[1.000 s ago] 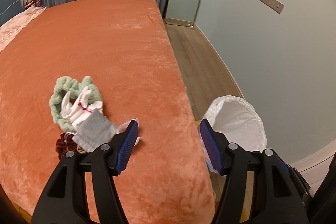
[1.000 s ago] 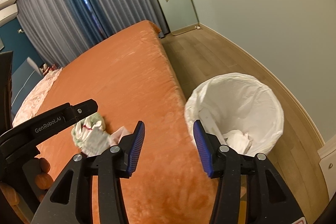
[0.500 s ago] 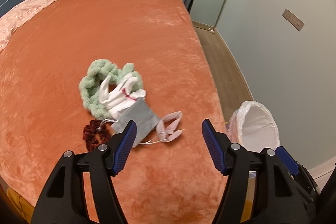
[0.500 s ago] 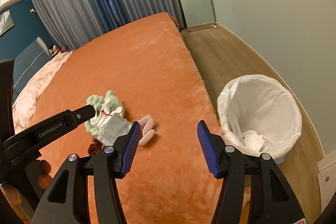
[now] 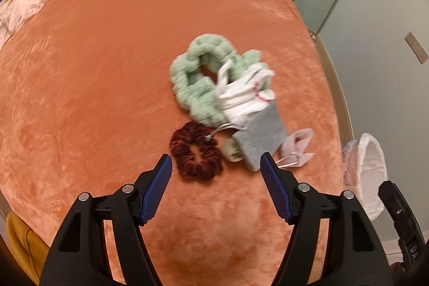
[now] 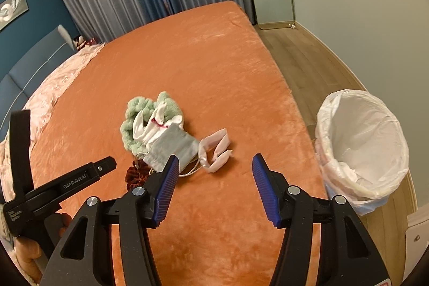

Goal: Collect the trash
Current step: 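Move both open grippers back over the pile on the bed, then grasp the dark red velvet scrunchie with the left gripper while the right gripper grasps the grey pouch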

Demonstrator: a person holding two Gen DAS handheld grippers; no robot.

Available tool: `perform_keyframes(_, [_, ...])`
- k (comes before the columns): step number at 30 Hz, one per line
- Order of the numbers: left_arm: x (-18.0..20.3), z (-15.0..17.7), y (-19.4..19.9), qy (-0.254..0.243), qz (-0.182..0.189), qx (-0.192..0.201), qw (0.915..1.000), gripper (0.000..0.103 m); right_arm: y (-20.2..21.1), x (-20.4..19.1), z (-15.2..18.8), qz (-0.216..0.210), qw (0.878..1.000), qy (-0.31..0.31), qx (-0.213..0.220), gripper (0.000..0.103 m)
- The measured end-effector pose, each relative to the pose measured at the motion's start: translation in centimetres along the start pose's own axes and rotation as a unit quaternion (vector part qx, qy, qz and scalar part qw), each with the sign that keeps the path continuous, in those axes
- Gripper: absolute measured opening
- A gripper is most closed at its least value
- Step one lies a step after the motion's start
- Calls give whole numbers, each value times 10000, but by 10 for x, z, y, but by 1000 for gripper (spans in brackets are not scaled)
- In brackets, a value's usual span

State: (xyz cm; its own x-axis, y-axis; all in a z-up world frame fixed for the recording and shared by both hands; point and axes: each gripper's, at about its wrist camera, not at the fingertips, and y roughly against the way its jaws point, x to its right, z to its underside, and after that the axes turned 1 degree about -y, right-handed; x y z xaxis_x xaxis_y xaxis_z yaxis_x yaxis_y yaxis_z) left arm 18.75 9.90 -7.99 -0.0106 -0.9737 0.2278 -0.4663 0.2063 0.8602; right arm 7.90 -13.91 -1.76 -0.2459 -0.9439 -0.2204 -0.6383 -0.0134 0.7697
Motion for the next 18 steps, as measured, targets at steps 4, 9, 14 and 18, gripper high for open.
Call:
perform_keyframes(4, [-22,3,-17,201,-128,-179,9996,65,-17,-5,5,8,9999,17,-143,56])
perform_keyframes(9, [-41,4,-42,403,-184,-424,9981,65,-42,-7,9,25,9994,-17,-356,55])
perform_keyframes(14, [-52,1,-67,563,-116,-682,9960,63,-65,-11,6,40,9987,-37,-509,55])
perform_keyframes(18, [-53,-3,-86,622,-8,-848,9945,56,-83,-20,3,-31,9980,-12,-626,55])
